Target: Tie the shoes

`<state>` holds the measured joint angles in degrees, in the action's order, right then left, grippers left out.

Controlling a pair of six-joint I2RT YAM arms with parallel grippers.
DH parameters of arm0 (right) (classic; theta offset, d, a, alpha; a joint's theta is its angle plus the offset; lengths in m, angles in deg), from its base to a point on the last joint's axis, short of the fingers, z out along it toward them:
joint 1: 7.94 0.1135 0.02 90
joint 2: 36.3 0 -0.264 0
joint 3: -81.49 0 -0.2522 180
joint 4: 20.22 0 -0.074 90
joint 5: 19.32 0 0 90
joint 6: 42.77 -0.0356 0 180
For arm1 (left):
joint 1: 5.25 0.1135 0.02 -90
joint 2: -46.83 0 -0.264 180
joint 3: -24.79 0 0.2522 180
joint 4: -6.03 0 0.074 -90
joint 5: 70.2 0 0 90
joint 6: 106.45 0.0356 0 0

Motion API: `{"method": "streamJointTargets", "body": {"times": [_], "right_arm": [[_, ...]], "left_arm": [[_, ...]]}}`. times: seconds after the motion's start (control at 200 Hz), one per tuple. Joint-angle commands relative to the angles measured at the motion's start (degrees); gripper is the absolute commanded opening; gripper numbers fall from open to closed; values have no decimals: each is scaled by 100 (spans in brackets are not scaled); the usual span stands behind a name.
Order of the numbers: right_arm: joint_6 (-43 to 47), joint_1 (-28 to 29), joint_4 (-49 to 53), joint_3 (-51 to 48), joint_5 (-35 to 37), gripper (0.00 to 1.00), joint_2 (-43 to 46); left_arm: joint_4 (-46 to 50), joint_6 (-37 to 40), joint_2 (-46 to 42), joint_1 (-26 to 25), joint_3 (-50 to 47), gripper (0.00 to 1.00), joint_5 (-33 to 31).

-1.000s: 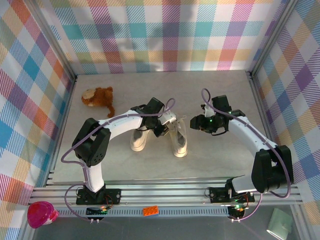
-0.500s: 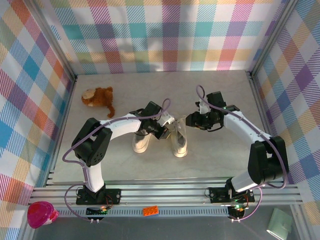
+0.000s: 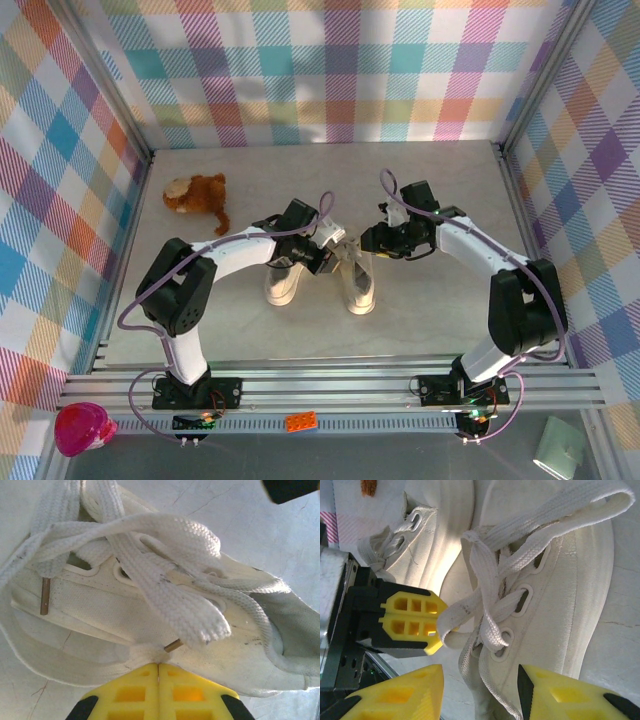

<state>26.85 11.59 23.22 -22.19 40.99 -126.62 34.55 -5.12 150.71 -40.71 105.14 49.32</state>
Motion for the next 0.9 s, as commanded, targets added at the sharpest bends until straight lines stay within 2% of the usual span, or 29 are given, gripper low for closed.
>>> {"method": "streamJointTargets", "body": {"times": [0.0,0.275,0.895], "right_arm": [[-102,24,-153,195,-246,43,-68],[-159,94,-237,239,-344,27,-195],[-286,101,-386,168,-415,24,-239]], "left_arm": [[72,148,-228,-13,139,0,162],[932,454,110,-66,498,0,-445],[1205,579,267,-286,910,0,-590]]}}
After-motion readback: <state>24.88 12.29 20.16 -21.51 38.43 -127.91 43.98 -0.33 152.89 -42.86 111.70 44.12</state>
